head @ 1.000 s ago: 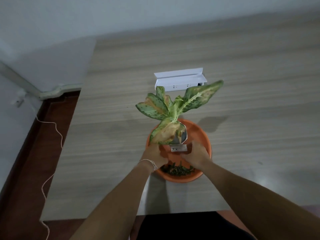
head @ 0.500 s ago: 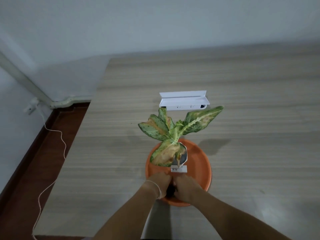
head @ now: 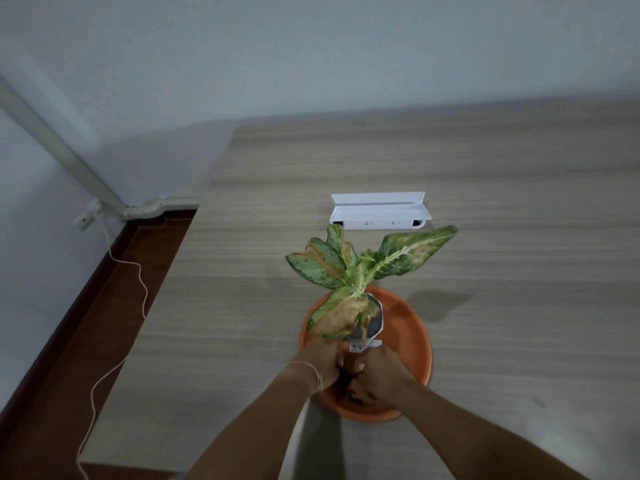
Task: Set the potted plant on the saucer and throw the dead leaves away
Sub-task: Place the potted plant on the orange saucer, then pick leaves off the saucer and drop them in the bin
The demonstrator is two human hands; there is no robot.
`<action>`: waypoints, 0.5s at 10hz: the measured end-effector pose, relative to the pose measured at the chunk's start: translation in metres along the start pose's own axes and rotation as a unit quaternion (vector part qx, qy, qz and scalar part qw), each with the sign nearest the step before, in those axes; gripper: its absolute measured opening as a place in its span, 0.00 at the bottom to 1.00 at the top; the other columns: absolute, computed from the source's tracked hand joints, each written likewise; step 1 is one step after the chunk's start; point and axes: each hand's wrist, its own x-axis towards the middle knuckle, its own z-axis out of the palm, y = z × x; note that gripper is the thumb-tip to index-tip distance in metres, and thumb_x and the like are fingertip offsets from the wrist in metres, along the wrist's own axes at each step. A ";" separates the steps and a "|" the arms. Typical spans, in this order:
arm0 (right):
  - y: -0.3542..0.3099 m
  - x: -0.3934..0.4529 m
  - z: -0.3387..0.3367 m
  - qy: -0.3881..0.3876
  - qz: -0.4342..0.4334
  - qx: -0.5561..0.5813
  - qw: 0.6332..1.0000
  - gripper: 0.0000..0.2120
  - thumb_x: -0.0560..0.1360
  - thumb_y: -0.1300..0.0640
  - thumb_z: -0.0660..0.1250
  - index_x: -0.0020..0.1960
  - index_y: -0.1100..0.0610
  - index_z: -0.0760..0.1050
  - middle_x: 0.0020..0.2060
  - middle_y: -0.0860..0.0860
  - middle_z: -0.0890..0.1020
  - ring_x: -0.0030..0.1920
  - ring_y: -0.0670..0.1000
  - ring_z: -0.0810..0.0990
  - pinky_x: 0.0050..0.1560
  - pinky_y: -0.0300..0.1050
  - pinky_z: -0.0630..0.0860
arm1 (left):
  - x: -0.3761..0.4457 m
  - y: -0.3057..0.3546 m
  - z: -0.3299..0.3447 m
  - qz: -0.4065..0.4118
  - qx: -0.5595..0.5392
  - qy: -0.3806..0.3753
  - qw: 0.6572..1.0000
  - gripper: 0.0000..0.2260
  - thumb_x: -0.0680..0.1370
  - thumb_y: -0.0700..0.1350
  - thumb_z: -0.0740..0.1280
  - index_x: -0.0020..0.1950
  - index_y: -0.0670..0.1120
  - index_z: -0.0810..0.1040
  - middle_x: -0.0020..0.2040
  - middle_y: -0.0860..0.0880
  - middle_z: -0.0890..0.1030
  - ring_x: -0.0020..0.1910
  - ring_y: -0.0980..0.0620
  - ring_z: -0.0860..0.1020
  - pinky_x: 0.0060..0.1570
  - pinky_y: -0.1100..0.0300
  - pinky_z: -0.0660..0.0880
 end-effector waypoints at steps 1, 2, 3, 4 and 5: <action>-0.001 0.001 -0.004 0.055 0.012 0.017 0.998 0.12 0.69 0.58 0.65 0.47 0.51 0.85 0.48 0.50 0.86 0.50 0.54 0.84 0.47 0.42 0.77 | -0.014 -0.003 -0.008 -0.032 -0.107 0.034 0.993 0.11 0.77 0.40 0.65 0.57 0.41 0.82 0.59 0.41 0.81 0.59 0.44 0.77 0.64 0.54 0.69; -0.005 0.001 -0.004 0.106 0.038 0.083 0.990 0.10 0.68 0.59 0.68 0.45 0.50 0.86 0.43 0.50 0.87 0.46 0.54 0.84 0.41 0.39 0.74 | -0.023 -0.011 -0.015 0.000 -0.124 0.131 0.984 0.06 0.70 0.35 0.71 0.45 0.38 0.85 0.45 0.43 0.85 0.47 0.51 0.80 0.59 0.62 0.74; -0.017 -0.004 0.004 0.131 0.044 0.101 0.985 0.12 0.69 0.60 0.66 0.45 0.50 0.86 0.44 0.49 0.87 0.47 0.54 0.83 0.45 0.42 0.78 | -0.033 -0.029 -0.023 -0.032 -0.169 0.141 0.975 0.04 0.67 0.38 0.75 0.41 0.43 0.86 0.38 0.47 0.84 0.40 0.53 0.80 0.47 0.66 0.75; -0.033 -0.013 0.016 0.148 0.046 0.139 0.978 0.09 0.71 0.61 0.68 0.45 0.51 0.86 0.43 0.48 0.87 0.44 0.48 0.83 0.44 0.36 0.76 | -0.046 -0.057 -0.035 -0.037 -0.221 0.158 0.962 0.04 0.66 0.37 0.75 0.38 0.44 0.86 0.31 0.49 0.82 0.29 0.54 0.79 0.37 0.63 0.78; -0.052 -0.019 0.034 0.164 0.044 0.163 0.972 0.08 0.72 0.61 0.70 0.44 0.52 0.86 0.41 0.49 0.87 0.40 0.46 0.82 0.37 0.33 0.71 | -0.071 -0.095 -0.043 -0.065 -0.269 0.192 0.942 0.04 0.66 0.36 0.75 0.37 0.44 0.86 0.28 0.49 0.82 0.26 0.54 0.79 0.31 0.64 0.76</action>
